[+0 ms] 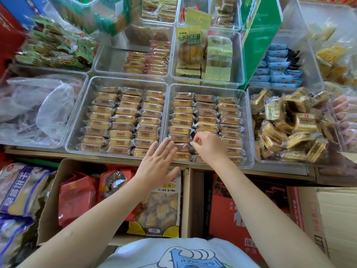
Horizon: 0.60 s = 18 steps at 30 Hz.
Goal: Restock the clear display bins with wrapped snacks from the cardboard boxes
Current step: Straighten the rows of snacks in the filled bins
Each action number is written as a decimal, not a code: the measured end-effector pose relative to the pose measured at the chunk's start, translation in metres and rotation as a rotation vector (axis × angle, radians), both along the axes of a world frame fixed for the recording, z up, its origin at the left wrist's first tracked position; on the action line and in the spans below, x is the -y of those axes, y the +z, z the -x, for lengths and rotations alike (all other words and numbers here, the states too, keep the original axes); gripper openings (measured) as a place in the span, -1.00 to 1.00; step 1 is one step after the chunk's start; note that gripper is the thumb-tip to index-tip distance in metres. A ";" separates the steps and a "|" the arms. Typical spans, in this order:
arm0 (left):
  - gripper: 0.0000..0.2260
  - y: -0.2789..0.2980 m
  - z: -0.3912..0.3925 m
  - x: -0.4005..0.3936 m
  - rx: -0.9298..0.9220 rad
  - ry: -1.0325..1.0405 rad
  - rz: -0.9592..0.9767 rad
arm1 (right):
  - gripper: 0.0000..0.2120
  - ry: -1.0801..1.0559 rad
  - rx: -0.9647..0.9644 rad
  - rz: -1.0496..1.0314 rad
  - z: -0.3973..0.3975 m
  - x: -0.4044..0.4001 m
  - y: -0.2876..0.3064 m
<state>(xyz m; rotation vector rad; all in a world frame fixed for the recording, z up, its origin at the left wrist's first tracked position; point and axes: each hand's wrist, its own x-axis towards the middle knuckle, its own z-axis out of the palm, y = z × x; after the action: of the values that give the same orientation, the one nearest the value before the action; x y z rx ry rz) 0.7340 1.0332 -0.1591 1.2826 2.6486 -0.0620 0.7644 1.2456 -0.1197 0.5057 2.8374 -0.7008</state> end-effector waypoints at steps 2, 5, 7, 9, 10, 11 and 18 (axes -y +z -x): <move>-0.28 0.002 0.004 -0.003 0.044 0.017 0.027 | -0.73 0.049 0.096 -0.064 0.004 0.007 -0.001; -0.25 0.005 0.012 -0.014 0.086 0.035 0.043 | -0.73 0.095 0.183 -0.122 0.008 0.019 -0.012; -0.22 0.006 0.014 -0.017 0.086 0.035 0.051 | -0.77 0.090 0.171 -0.131 0.008 0.020 -0.016; -0.23 0.007 0.014 -0.017 0.085 0.027 0.052 | -0.78 0.090 0.160 -0.138 0.008 0.016 -0.018; -0.24 0.007 0.014 -0.016 0.094 0.024 0.052 | -0.78 0.080 0.161 -0.135 0.008 0.013 -0.017; -0.25 0.006 0.012 -0.015 0.104 0.022 0.046 | -0.78 0.068 0.155 -0.126 0.007 0.010 -0.016; -0.32 0.000 0.002 -0.007 0.101 0.028 -0.020 | -0.80 -0.040 0.111 -0.013 0.006 0.005 -0.019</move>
<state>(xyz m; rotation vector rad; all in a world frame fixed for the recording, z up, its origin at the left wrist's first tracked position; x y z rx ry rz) 0.7319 1.0401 -0.1590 1.2203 2.5870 0.0324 0.7582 1.2402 -0.1391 0.5863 2.7369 -0.6413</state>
